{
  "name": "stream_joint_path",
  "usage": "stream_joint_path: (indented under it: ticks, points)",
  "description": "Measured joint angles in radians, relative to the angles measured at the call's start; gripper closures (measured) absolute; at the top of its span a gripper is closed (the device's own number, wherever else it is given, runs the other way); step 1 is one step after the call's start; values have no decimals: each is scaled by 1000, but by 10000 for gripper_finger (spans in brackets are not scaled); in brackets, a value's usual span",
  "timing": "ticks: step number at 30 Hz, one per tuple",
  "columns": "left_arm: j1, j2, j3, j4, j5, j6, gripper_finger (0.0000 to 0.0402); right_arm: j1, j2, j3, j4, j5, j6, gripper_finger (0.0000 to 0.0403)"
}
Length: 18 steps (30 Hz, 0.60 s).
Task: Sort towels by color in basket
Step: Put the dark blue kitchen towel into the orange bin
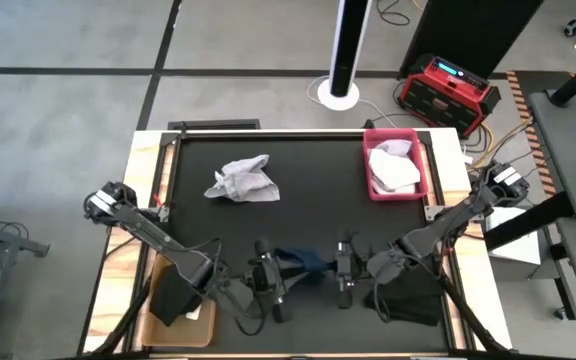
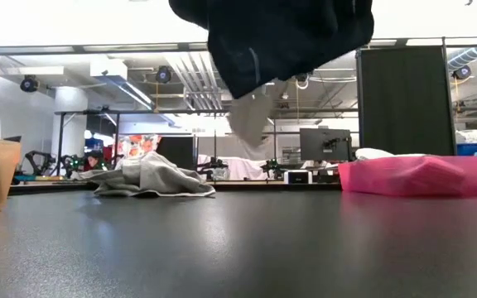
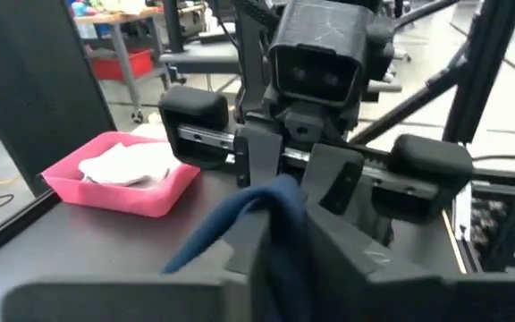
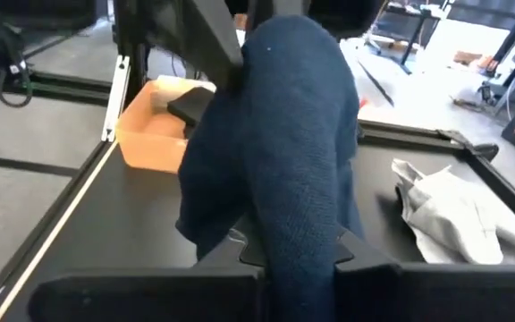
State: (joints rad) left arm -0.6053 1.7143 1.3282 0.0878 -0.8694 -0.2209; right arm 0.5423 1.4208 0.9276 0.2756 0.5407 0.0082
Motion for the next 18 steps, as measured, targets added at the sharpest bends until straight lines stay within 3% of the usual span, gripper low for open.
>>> stream_joint_path:
  ticks: [10,18]
  points:
    - [-3,-103,-1,-310,-2,-101,163,-20,-21,0,-93,9,67,389]
    - [4,-100,-9,-402,50,-165,99,-51,-20,0,-109,10,69,390]
